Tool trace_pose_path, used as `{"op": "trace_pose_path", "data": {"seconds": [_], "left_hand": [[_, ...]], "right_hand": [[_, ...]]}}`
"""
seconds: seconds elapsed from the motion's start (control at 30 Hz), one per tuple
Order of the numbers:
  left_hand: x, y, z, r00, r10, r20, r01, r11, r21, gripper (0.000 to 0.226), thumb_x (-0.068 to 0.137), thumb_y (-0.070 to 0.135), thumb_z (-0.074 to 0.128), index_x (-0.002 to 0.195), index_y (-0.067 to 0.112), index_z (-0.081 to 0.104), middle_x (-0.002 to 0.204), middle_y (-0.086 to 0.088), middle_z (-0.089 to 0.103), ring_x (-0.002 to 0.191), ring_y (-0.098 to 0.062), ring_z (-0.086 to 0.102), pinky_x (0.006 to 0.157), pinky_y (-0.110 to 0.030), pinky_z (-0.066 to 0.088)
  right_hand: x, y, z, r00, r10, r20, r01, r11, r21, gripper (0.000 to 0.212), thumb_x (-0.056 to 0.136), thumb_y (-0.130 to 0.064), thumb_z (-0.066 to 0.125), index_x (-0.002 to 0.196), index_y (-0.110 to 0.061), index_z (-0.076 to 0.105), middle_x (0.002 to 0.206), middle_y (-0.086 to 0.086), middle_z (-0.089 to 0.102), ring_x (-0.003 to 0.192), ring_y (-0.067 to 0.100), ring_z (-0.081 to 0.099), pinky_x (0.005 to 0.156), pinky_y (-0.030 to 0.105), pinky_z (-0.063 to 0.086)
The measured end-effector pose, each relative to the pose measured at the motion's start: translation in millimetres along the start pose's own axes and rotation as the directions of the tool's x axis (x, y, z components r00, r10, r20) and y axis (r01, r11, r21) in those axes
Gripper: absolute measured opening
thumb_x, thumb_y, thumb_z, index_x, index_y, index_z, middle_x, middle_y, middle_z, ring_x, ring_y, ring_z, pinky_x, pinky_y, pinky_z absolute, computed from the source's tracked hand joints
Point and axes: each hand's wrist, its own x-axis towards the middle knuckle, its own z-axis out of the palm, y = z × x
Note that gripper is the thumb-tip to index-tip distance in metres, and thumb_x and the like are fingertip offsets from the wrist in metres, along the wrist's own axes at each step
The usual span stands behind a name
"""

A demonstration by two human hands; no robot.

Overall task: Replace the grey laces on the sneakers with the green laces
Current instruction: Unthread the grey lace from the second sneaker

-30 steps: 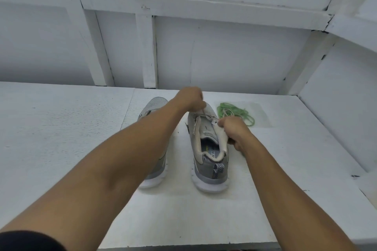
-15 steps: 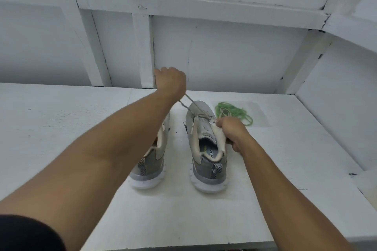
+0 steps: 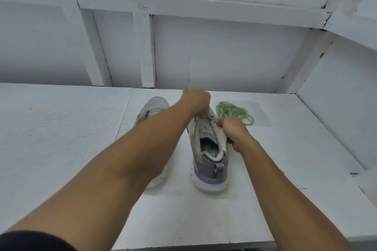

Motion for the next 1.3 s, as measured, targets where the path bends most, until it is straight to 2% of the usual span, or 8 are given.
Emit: {"op": "trace_pose_path", "data": {"seconds": [0.23, 0.3, 0.43, 0.53, 0.7, 0.87, 1.13, 1.3], "left_hand": [[3, -87, -55, 0.930, -0.266, -0.255, 0.321, 0.925, 0.204, 0.035, 0.087, 0.014, 0.051, 0.122, 0.014, 0.057, 0.120, -0.011, 0.059, 0.117, -0.032, 0.053, 0.102, -0.041, 0.031], [6, -87, -55, 0.956, -0.217, -0.198, 0.251, 0.954, 0.166, 0.038, 0.088, 0.021, 0.056, 0.125, 0.016, 0.055, 0.124, -0.011, 0.057, 0.120, -0.032, 0.050, 0.102, -0.042, 0.033], [5, -45, -27, 0.996, 0.077, -0.033, -0.083, 0.956, -0.282, 0.031, 0.081, 0.033, 0.073, 0.111, 0.024, 0.068, 0.113, -0.003, 0.066, 0.104, -0.022, 0.060, 0.090, -0.032, 0.048], [3, -12, -3, 0.987, 0.154, 0.046, -0.136, 0.951, -0.278, 0.020, 0.078, 0.036, 0.075, 0.093, 0.022, 0.075, 0.096, 0.001, 0.071, 0.089, -0.018, 0.062, 0.079, -0.028, 0.051], [8, -13, 11, 0.993, 0.074, 0.090, -0.048, 0.963, -0.263, 0.017, 0.082, 0.022, 0.064, 0.092, 0.013, 0.075, 0.096, -0.006, 0.070, 0.093, -0.026, 0.065, 0.079, -0.034, 0.056], [12, -52, -18, 0.988, -0.075, -0.135, 0.050, 0.982, -0.180, 0.031, 0.089, 0.029, 0.058, 0.111, 0.008, 0.062, 0.116, -0.014, 0.061, 0.100, -0.033, 0.060, 0.076, -0.036, 0.048], [10, -96, -56, 0.830, -0.365, -0.421, 0.189, 0.896, -0.402, 0.026, 0.090, 0.017, 0.049, 0.109, 0.000, 0.053, 0.115, -0.019, 0.053, 0.102, -0.037, 0.055, 0.071, -0.035, 0.037], [8, -107, -67, 0.729, -0.515, -0.450, 0.181, 0.780, -0.599, 0.026, 0.090, 0.014, 0.046, 0.109, -0.002, 0.053, 0.114, -0.019, 0.052, 0.095, -0.034, 0.054, 0.070, -0.033, 0.037]], "right_hand": [[7, 4, 0, 1.000, 0.014, 0.000, -0.014, 1.000, 0.000, 0.032, 0.089, -0.013, 0.049, 0.114, 0.004, 0.061, 0.092, 0.016, 0.058, 0.081, 0.025, 0.053, 0.067, 0.036, 0.043], [9, 4, 0, 1.000, 0.013, -0.006, -0.013, 1.000, -0.020, 0.036, 0.088, -0.013, 0.049, 0.117, 0.006, 0.059, 0.090, 0.014, 0.056, 0.080, 0.023, 0.051, 0.067, 0.036, 0.040], [6, 3, 1, 1.000, 0.015, -0.011, -0.016, 0.999, -0.032, 0.037, 0.087, -0.013, 0.050, 0.118, 0.004, 0.059, 0.089, 0.013, 0.054, 0.079, 0.024, 0.049, 0.066, 0.036, 0.038], [4, 2, 0, 1.000, -0.003, -0.016, 0.002, 0.999, -0.036, 0.035, 0.088, -0.015, 0.051, 0.116, 0.001, 0.062, 0.089, 0.012, 0.055, 0.078, 0.024, 0.048, 0.067, 0.036, 0.037], [6, 4, 1, 1.000, -0.017, -0.021, 0.016, 0.999, -0.028, 0.032, 0.089, -0.015, 0.052, 0.114, 0.001, 0.063, 0.101, 0.019, 0.063, 0.082, 0.027, 0.054, 0.069, 0.037, 0.043], [7, 4, 0, 1.000, -0.025, -0.016, 0.025, 0.999, -0.033, 0.031, 0.091, -0.011, 0.050, 0.115, 0.007, 0.059, 0.093, 0.017, 0.058, 0.082, 0.025, 0.053, 0.069, 0.037, 0.042], [4, 1, 1, 1.000, -0.002, -0.013, 0.001, 0.998, -0.055, 0.038, 0.089, -0.010, 0.049, 0.120, 0.013, 0.053, 0.087, 0.012, 0.050, 0.079, 0.023, 0.047, 0.067, 0.036, 0.038], [3, 2, 1, 1.000, -0.011, -0.010, 0.010, 0.999, -0.047, 0.037, 0.090, -0.008, 0.049, 0.120, 0.013, 0.054, 0.089, 0.013, 0.051, 0.080, 0.023, 0.048, 0.067, 0.036, 0.039]]}}
